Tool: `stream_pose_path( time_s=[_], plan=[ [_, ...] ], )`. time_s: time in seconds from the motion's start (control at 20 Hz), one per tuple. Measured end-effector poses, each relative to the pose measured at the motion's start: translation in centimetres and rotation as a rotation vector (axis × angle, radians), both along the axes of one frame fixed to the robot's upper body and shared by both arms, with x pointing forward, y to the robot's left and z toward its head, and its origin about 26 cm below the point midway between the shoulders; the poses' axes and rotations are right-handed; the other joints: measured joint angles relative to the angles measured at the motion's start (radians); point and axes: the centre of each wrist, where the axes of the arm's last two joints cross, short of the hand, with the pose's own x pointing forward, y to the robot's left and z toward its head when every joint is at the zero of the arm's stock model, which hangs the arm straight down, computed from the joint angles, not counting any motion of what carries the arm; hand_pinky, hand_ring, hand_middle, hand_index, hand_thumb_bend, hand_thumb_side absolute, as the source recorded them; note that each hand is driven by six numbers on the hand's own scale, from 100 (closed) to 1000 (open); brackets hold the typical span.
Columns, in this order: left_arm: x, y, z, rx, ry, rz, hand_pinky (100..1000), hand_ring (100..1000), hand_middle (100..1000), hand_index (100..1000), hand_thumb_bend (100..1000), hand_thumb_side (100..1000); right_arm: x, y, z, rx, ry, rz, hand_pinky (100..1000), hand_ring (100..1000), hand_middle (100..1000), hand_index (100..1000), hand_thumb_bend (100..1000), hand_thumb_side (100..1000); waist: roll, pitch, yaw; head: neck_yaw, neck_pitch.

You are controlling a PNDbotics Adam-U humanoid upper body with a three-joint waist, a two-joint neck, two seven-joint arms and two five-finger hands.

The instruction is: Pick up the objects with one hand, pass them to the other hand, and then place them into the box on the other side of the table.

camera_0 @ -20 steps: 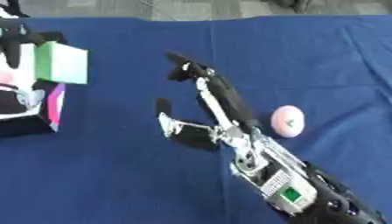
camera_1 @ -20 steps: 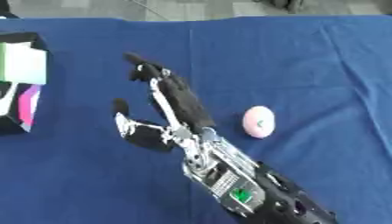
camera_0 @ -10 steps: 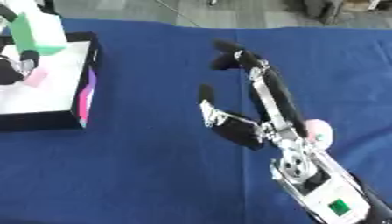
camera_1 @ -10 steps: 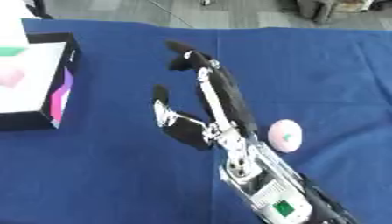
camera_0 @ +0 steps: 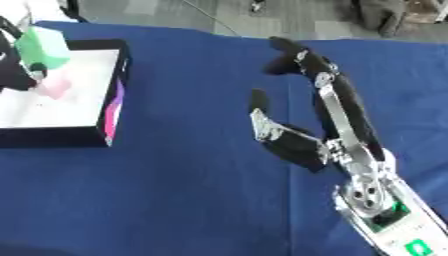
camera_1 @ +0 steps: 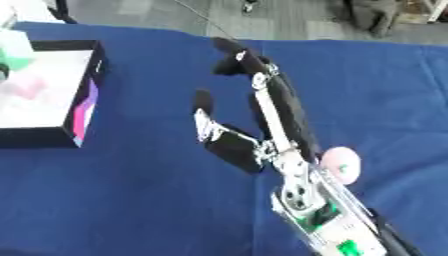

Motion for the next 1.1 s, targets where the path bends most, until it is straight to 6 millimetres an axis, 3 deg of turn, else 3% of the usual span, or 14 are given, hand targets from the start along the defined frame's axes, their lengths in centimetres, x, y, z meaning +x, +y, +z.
stream_pose_path(
  time_s=[0.05,0.2,0.35,0.5,0.55,0.6,0.65,0.7,0.75,0.85,0.95,1.1],
  plan=[
    [0.4,0.4,-0.3,0.001,0.026,0.024,918,842,738,867,657,294,0.0,0.0,0.0,0.004,-0.002,-0.001,902,737,634,883,100,104,-0.001,0.0,0.0,0.0,0.0],
    [1.4,1.3,-1.2,0.018,0.11,0.081,959,893,785,913,863,403,0.0,0.0,0.0,0.013,-0.008,0.0,902,735,634,883,100,105,-0.002,0.0,-0.001,0.001,0.0],
    [1.9,1.8,-1.7,0.053,0.171,0.113,972,910,801,932,931,508,0.0,0.0,0.0,0.021,-0.01,0.001,901,734,635,883,100,105,-0.002,0.0,-0.001,0.001,0.0],
    [2.1,1.9,-1.9,0.089,0.207,0.128,973,909,802,935,941,534,0.0,0.0,0.0,0.024,-0.013,0.001,901,733,639,883,100,105,-0.003,0.0,-0.001,0.001,0.0],
    [2.1,1.9,-1.8,0.099,0.214,0.13,970,906,799,934,925,535,0.0,0.0,0.1,0.025,-0.013,0.0,901,733,639,883,100,106,-0.003,0.0,-0.001,0.001,0.0],
    [2.1,1.9,-1.8,0.108,0.22,0.13,955,891,790,929,835,545,0.0,-0.1,0.1,0.027,-0.013,-0.003,901,732,639,883,100,103,-0.003,0.0,-0.001,0.0,0.0],
    [2.0,1.8,-1.6,0.112,0.217,0.128,914,852,765,903,602,580,0.1,-0.1,0.1,0.028,-0.013,-0.006,901,732,640,883,100,100,-0.003,0.0,0.0,-0.001,0.0],
    [1.8,1.6,-1.2,0.112,0.204,0.122,885,826,750,887,472,567,0.1,-0.1,0.1,0.03,-0.014,-0.008,901,732,640,883,100,100,-0.003,0.0,0.001,-0.005,0.001],
    [1.5,1.2,-0.6,0.109,0.174,0.109,842,783,740,830,279,570,0.1,-0.2,0.2,0.032,-0.014,-0.01,899,733,640,884,100,100,-0.003,0.0,0.001,-0.011,0.001],
    [0.3,-0.1,0.8,0.087,0.07,0.056,764,670,702,787,190,686,0.3,-0.5,0.3,0.042,-0.019,-0.025,896,737,662,886,100,100,-0.003,0.0,0.001,-0.028,0.002],
    [-1.6,-1.6,1.9,0.045,-0.068,-0.012,707,604,670,811,102,828,0.6,-1.0,0.7,0.048,-0.024,-0.051,896,742,674,890,100,100,-0.004,0.0,0.002,-0.047,0.002],
    [-4.7,-4.1,2.7,-0.073,-0.283,-0.176,728,672,731,868,213,914,1.3,-2.4,1.7,0.026,-0.012,-0.102,901,762,712,906,100,178,-0.005,0.0,-0.001,-0.068,0.004]
  ],
)
